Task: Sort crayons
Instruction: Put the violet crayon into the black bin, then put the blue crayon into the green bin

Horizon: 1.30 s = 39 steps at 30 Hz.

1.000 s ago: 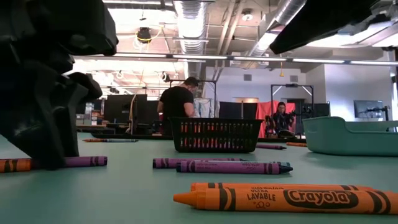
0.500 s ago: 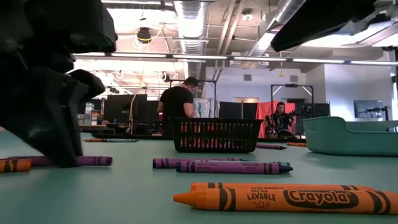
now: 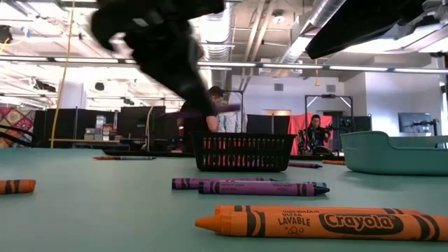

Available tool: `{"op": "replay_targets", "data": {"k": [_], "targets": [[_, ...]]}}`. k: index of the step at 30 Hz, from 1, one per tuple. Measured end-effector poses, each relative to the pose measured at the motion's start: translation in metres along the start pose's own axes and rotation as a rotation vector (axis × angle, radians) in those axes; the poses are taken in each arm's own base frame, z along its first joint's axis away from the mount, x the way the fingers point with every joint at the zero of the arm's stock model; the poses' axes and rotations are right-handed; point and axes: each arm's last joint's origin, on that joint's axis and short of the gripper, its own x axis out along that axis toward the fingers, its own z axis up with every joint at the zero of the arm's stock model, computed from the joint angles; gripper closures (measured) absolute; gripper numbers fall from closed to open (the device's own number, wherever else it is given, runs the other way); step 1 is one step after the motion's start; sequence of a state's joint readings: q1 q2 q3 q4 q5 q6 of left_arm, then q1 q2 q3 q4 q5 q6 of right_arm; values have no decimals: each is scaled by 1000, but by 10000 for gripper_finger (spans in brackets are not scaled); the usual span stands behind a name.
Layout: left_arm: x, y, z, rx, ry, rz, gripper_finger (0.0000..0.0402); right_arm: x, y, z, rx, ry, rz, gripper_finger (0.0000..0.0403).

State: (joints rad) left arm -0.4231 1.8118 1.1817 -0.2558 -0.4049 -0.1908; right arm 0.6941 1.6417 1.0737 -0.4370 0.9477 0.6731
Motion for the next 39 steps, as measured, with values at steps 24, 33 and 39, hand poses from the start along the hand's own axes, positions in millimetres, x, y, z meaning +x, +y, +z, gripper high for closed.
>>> {"op": "replay_targets", "data": {"k": [24,33,39], "targets": [[31,135,24,-272,26,89,368,0,0,-1,-10,11,2,296],[31,132,24,-242,31,82,316,0,-1,-1,-10,11,2,296],[27,126,22,-230,102,58,298,0,0,-2,-10,30,25,296]]}}
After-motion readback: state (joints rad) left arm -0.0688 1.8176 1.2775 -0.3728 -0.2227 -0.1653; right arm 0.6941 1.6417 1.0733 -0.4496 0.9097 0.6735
